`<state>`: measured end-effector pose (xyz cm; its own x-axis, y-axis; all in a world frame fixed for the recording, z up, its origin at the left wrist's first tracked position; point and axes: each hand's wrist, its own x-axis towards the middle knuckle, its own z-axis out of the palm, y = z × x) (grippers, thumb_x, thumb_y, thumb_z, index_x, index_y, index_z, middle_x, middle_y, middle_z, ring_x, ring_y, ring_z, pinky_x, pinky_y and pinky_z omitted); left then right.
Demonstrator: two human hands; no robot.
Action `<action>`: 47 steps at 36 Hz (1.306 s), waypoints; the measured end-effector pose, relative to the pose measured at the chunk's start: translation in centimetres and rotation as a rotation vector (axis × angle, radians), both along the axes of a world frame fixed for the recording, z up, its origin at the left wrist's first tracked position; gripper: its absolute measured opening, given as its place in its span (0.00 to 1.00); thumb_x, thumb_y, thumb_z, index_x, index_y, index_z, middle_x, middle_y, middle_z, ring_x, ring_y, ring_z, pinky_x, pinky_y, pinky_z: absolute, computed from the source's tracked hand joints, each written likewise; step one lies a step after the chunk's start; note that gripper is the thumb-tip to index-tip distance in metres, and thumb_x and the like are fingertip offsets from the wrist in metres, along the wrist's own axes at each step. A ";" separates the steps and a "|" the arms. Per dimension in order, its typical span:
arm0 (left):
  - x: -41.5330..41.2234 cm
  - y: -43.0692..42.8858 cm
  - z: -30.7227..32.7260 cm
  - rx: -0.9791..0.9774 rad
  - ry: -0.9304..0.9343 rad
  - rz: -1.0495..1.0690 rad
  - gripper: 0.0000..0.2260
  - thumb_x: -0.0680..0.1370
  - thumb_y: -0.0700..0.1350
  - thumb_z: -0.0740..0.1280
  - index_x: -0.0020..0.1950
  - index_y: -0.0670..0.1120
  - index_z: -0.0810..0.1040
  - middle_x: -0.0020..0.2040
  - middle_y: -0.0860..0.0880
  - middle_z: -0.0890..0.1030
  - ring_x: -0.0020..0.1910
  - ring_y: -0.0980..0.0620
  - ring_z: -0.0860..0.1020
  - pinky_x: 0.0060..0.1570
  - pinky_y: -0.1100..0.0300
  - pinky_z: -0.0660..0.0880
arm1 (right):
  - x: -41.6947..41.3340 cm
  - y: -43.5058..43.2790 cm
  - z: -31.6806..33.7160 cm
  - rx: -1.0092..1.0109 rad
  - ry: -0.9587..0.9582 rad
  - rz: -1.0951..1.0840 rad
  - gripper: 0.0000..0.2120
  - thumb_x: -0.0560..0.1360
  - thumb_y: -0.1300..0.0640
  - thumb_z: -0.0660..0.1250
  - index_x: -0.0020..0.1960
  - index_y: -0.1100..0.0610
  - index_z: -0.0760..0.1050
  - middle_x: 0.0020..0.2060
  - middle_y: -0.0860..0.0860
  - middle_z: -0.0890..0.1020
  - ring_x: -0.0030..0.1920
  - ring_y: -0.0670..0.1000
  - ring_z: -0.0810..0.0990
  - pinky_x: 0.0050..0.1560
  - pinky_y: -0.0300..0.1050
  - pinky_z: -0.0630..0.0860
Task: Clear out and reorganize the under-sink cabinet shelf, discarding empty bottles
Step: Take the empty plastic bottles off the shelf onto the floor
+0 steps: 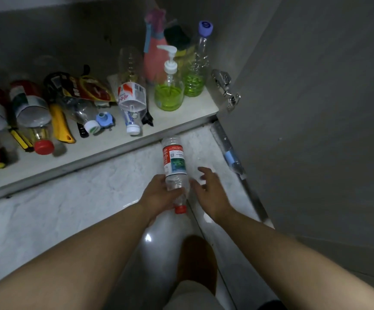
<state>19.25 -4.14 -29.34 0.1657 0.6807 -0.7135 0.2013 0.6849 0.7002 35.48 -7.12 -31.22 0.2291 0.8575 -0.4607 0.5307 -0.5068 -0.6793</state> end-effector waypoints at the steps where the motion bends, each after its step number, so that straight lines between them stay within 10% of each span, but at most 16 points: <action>1: 0.1 -0.2 0.0 0.006 -0.007 0.002 0.22 0.75 0.43 0.77 0.66 0.49 0.74 0.58 0.48 0.82 0.53 0.48 0.84 0.48 0.52 0.84 | -0.7 0.0 0.2 -0.064 0.200 -0.073 0.27 0.80 0.44 0.66 0.75 0.45 0.61 0.68 0.54 0.73 0.62 0.53 0.77 0.61 0.49 0.79; 7: -0.1 -0.9 0.9 0.113 -0.065 -0.201 0.24 0.74 0.35 0.75 0.64 0.56 0.77 0.58 0.54 0.85 0.53 0.58 0.84 0.49 0.61 0.82 | -1.5 0.0 0.6 0.037 0.346 -0.035 0.34 0.75 0.50 0.74 0.70 0.37 0.56 0.56 0.45 0.76 0.54 0.45 0.80 0.50 0.39 0.82; 10: -0.8 -0.5 1.5 0.071 0.033 -0.272 0.34 0.76 0.38 0.74 0.79 0.52 0.64 0.68 0.52 0.73 0.67 0.48 0.76 0.67 0.47 0.76 | -0.4 0.5 0.4 0.022 -0.048 0.037 0.36 0.78 0.51 0.70 0.76 0.39 0.52 0.59 0.55 0.74 0.55 0.55 0.79 0.54 0.53 0.82; 16: -3.9 2.4 1.7 0.318 0.409 -0.571 0.19 0.81 0.44 0.69 0.72 0.48 0.73 0.66 0.45 0.74 0.57 0.46 0.78 0.55 0.58 0.75 | 3.4 1.5 0.1 -0.096 -0.834 0.436 0.41 0.79 0.57 0.65 0.80 0.41 0.42 0.74 0.65 0.57 0.73 0.66 0.64 0.63 0.61 0.75; 21: -7.3 3.7 2.1 0.428 0.594 -1.022 0.20 0.80 0.48 0.67 0.72 0.53 0.71 0.65 0.49 0.70 0.59 0.49 0.77 0.63 0.55 0.74 | 4.5 2.3 -0.4 -0.166 -0.981 0.582 0.43 0.77 0.60 0.69 0.81 0.46 0.45 0.78 0.64 0.51 0.77 0.67 0.55 0.64 0.60 0.75; 27: -9.4 4.4 2.3 0.444 0.602 -1.060 0.19 0.81 0.48 0.67 0.71 0.54 0.72 0.64 0.51 0.71 0.60 0.51 0.76 0.58 0.62 0.71 | 4.0 2.9 -0.9 -0.177 -1.110 0.637 0.46 0.76 0.56 0.71 0.82 0.55 0.44 0.78 0.63 0.51 0.75 0.65 0.60 0.62 0.59 0.76; 33: -9.7 4.8 3.8 0.486 0.570 -1.047 0.19 0.81 0.47 0.67 0.72 0.53 0.71 0.64 0.51 0.71 0.59 0.51 0.76 0.62 0.57 0.74 | 3.2 3.3 -0.1 -0.224 -1.086 0.666 0.41 0.79 0.52 0.67 0.81 0.59 0.45 0.80 0.63 0.48 0.79 0.66 0.52 0.72 0.60 0.66; 41: -11.8 7.2 8.7 0.744 0.684 -0.999 0.16 0.81 0.47 0.65 0.68 0.55 0.74 0.64 0.54 0.72 0.60 0.52 0.75 0.57 0.50 0.78 | -0.9 6.2 5.0 0.201 -0.488 0.496 0.15 0.79 0.57 0.66 0.65 0.55 0.75 0.63 0.53 0.74 0.54 0.54 0.80 0.54 0.46 0.77; 47: -15.5 9.5 11.1 0.908 0.881 -0.694 0.13 0.78 0.46 0.66 0.62 0.52 0.76 0.60 0.49 0.73 0.57 0.45 0.76 0.54 0.47 0.77 | -6.2 11.6 9.3 0.198 -0.296 0.473 0.23 0.76 0.46 0.69 0.67 0.49 0.67 0.61 0.52 0.73 0.48 0.53 0.80 0.53 0.50 0.78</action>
